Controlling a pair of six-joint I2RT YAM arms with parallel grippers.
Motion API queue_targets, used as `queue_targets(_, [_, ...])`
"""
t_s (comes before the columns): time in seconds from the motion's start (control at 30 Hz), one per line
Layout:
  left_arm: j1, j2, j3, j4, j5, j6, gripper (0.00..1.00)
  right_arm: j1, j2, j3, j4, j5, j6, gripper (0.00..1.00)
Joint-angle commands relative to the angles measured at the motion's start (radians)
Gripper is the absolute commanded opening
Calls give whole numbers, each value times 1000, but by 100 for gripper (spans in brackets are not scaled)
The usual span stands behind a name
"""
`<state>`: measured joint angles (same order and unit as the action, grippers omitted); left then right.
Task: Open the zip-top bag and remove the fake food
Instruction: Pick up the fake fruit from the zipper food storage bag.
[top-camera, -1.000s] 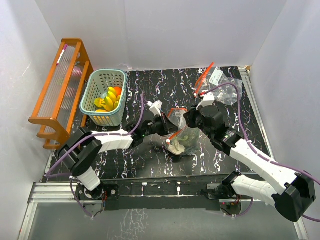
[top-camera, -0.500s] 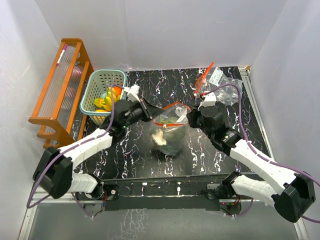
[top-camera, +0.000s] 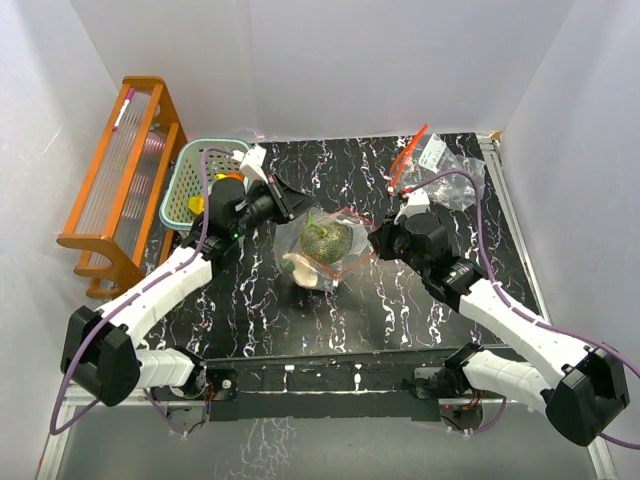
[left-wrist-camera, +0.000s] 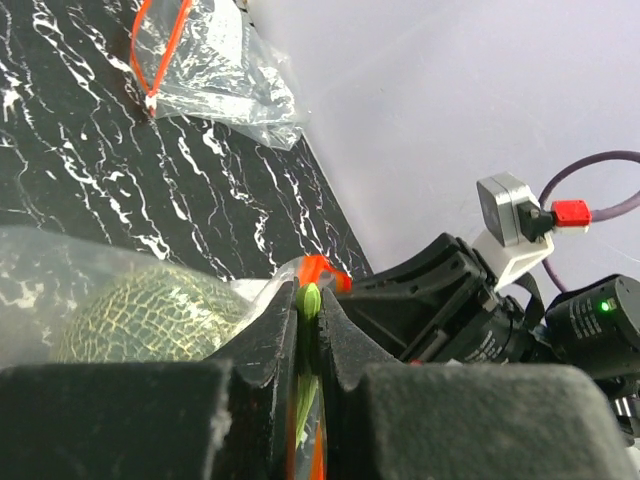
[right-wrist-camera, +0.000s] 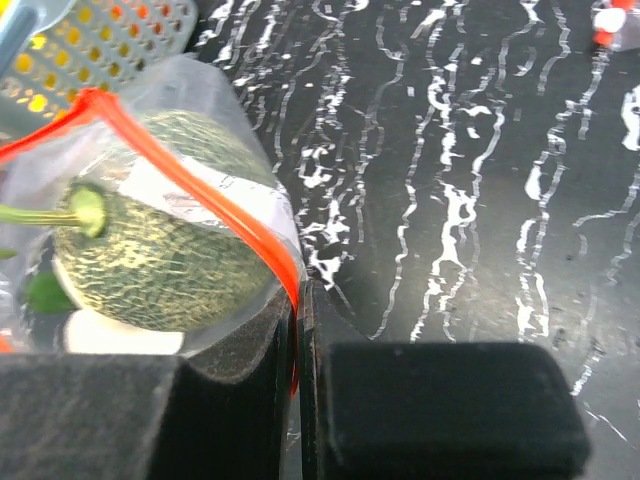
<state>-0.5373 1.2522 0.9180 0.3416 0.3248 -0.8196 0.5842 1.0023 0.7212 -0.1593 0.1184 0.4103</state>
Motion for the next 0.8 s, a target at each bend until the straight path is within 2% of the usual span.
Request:
queue_targets(0.0, [2,53,80,46,81,-16,0,50,17,41,106,-70,32,8])
queue_targets(0.17, [-52,111,128,84,111,-54,0,112,99,129,116,-20,22,8])
queue_targets(0.33, [-94,127,159,125,142,-103,0,120,162,165,117,35,11,8])
queue_targets(0.77, [-87,43,354,-41,143,-44,0,120,264,119,147,72,18,8])
